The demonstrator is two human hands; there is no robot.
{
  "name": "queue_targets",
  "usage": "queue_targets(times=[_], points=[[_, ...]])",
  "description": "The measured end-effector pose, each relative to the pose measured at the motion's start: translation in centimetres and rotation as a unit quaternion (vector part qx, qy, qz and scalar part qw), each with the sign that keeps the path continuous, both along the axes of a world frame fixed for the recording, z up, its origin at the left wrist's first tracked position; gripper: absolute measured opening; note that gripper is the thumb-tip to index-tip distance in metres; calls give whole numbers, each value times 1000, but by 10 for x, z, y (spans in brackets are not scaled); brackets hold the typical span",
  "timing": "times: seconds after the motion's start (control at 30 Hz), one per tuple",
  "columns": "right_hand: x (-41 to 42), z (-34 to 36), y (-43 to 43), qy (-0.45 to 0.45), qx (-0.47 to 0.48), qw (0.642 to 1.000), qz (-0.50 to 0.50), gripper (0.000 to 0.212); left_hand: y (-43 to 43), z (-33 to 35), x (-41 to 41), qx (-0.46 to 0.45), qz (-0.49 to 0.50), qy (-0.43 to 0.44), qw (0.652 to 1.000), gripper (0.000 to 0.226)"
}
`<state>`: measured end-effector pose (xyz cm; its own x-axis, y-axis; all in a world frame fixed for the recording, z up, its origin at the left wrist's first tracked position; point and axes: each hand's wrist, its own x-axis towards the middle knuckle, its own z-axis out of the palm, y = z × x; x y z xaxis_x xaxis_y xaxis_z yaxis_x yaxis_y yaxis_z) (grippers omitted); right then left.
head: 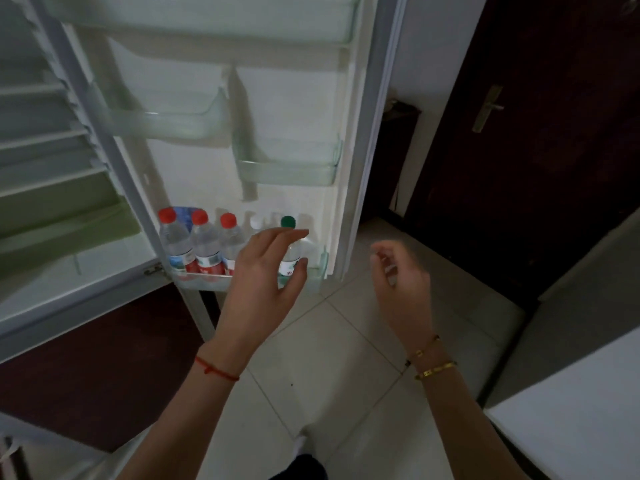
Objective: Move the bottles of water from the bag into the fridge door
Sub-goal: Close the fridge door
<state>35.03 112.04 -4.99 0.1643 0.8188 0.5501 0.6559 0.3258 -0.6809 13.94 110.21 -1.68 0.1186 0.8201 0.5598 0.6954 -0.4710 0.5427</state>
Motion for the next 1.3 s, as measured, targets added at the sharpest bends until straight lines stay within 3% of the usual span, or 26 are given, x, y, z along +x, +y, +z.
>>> queue_targets(times=[0.33,0.57,0.83,1.17,1.3], points=[[31,21,90,-31,4,999,9,17,77,18,36,77,29,93,992,40],[40,33,151,-58,-27,998,15,29,119,24,50,101,41,104,989,40],[35,35,204,-16,-115,992,44,55,139,21,51,75,63,125,987,45],[34,28,234,63,-128,984,102,77,138,14,57,52,94,130,986,49],[38,31,230,74,-144,978,131,76,130,12,67,45,116,123,985,48]])
